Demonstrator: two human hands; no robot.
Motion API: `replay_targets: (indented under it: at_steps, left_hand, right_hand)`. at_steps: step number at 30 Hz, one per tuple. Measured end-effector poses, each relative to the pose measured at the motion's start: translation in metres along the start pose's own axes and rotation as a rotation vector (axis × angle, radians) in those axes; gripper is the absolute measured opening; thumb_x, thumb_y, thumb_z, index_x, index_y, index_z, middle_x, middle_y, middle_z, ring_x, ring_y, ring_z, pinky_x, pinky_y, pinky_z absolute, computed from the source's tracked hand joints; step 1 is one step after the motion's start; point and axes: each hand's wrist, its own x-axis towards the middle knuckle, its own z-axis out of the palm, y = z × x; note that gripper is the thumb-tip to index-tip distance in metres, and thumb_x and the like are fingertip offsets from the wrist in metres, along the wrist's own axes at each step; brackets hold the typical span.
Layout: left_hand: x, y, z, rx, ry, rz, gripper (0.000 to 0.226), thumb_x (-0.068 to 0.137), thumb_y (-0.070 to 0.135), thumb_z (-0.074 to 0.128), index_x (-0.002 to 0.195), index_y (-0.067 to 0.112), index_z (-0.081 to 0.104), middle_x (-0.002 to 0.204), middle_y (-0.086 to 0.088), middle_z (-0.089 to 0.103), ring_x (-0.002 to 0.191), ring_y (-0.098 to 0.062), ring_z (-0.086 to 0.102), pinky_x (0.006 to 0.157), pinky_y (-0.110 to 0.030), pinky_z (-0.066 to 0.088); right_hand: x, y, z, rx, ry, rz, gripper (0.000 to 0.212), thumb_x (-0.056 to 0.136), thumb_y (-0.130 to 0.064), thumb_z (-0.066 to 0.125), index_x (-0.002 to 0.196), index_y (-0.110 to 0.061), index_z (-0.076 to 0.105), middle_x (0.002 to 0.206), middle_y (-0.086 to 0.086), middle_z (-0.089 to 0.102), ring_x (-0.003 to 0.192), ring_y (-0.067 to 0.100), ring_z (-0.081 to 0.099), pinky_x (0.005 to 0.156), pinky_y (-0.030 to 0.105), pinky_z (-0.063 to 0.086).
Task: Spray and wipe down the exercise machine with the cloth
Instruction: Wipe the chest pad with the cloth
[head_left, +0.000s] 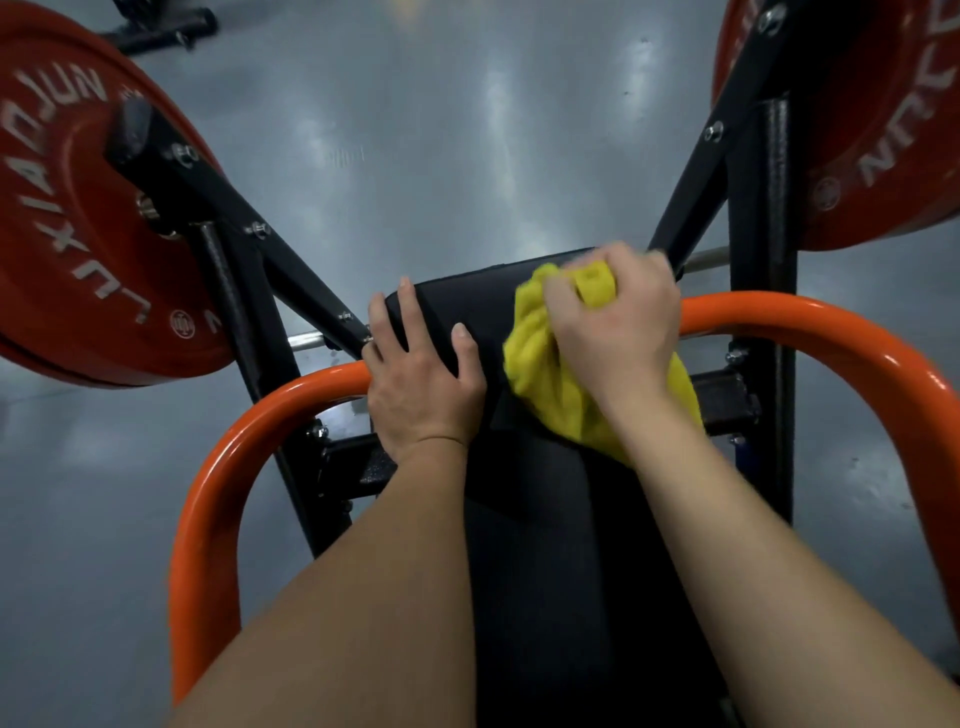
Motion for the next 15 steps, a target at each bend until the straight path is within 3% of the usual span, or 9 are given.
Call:
replay_targets:
  at_steps: [5,10,15]
  left_hand:
    - [0.001,-0.001,-0.001,-0.006,-0.011,0.005,0.072,0.097,0.055,0.032,0.163,0.025,0.024,0.165,-0.008,0.026,0.13,-0.034,0.046,0.088,-0.05,0.052]
    - [0.0,0.0,-0.002,-0.01,-0.016,0.009,0.072,0.098,0.053,0.034,0.163,0.024,0.023,0.165,-0.009,0.025,0.132,-0.035,0.043,0.089,-0.051,0.05]
    - [-0.001,-0.001,-0.001,0.002,-0.017,0.001,0.07,0.101,0.051,0.035,0.163,0.024,0.019,0.166,-0.008,0.021,0.132,-0.035,0.042,0.088,-0.053,0.052]
  right_hand:
    - [0.019,-0.01,0.008,-0.031,-0.005,0.102,0.032,0.073,-0.046,0.056,0.077,-0.015,0.066,0.079,-0.002,0.068,0.087,0.029,0.062,0.078,0.04,0.049]
    - [-0.029,0.025,-0.035,0.313,-0.162,0.148,0.005,0.072,-0.025,0.065,0.074,-0.023,0.069,0.081,-0.004,0.072,0.082,0.024,0.067,0.079,0.048,0.054]
    - [-0.093,0.052,-0.076,0.378,-0.3,0.207,0.013,0.066,-0.026,0.063,0.075,-0.024,0.072,0.08,0.004,0.07,0.074,0.019,0.065,0.071,0.032,0.046]
